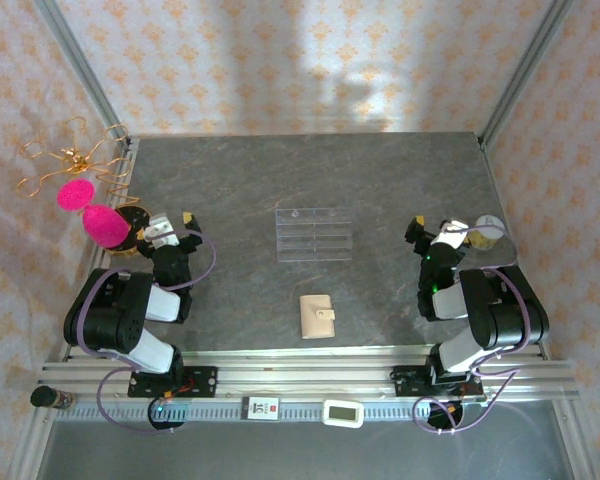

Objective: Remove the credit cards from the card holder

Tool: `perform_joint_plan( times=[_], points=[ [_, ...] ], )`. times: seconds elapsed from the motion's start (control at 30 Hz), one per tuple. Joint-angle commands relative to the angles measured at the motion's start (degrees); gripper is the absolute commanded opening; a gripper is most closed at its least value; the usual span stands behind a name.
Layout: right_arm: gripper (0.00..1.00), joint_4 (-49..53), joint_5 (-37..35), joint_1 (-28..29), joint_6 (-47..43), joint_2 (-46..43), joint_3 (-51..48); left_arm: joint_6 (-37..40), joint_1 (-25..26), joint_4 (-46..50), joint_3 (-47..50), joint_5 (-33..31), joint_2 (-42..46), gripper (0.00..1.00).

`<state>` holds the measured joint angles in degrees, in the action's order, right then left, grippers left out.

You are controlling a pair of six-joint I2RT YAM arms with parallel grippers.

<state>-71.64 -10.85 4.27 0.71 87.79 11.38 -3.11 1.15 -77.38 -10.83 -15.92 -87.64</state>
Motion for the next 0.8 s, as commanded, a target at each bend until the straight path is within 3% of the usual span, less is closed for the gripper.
perform_joint_plan(
  times=[0.0, 0.63, 0.7, 0.77],
  points=[
    [1.00, -1.4, 0.0, -0.4, -0.9, -0.6, 0.7, 0.2, 0.6, -0.9, -0.3, 0.8, -0.5, 0.99],
    [1.00, -1.6, -0.3, -0.4, -0.9, -0.9, 0.8, 0.3, 0.6, -1.1, -0.3, 0.7, -0.5, 0.99],
    [1.00, 4.6, -1.8, -0.4, -0.4, -3.9, 3.1, 1.4, 1.7, 0.1, -0.1, 0.6, 1.8, 0.99],
    [1.00, 18.0, -3.6, -0.4, 0.9, -7.0, 8.7, 3.6, 3.6, 5.8, -1.4, -0.6, 6.1, 0.99]
  ],
)
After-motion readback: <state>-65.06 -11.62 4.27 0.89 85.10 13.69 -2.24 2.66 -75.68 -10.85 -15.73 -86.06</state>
